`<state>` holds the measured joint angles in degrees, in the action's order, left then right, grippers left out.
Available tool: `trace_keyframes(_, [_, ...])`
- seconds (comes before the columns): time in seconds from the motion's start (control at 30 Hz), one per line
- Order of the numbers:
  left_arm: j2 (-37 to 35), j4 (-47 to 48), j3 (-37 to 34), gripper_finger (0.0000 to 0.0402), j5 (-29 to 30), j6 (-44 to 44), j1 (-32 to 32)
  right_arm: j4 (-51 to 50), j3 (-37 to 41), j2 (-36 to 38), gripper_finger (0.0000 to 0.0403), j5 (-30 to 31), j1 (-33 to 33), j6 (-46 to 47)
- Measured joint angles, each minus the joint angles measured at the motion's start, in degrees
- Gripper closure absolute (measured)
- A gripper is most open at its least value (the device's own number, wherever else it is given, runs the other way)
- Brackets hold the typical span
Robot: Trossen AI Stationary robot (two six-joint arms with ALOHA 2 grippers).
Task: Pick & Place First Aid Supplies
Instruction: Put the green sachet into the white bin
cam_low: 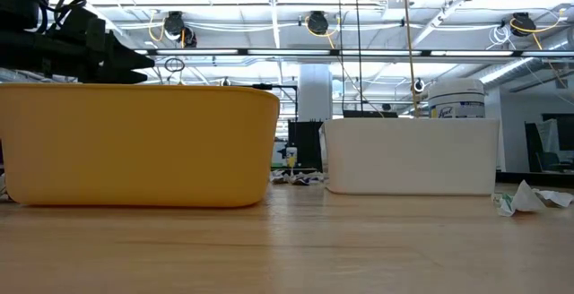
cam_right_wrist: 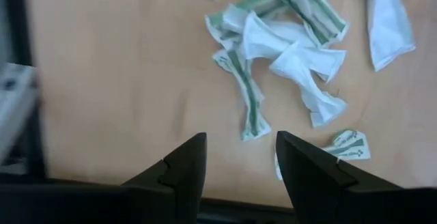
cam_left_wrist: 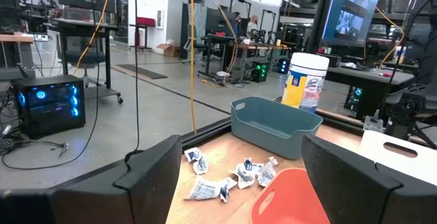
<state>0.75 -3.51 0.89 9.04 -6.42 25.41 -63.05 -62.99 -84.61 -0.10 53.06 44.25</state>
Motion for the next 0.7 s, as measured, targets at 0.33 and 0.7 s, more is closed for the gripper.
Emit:
trace_keyframes(0.33, [0.0,0.0,0.0,0.0094,0.0,0.0,0.0,8.6,8.5,-2.7,0.0235,-0.1,-0.1,0.0])
trace_keyframes(0.7, [0.0,0.0,0.0,0.0094,0.0,0.0,0.0,15.7,13.2,-3.3,0.0264,-0.1,-0.2,-0.2])
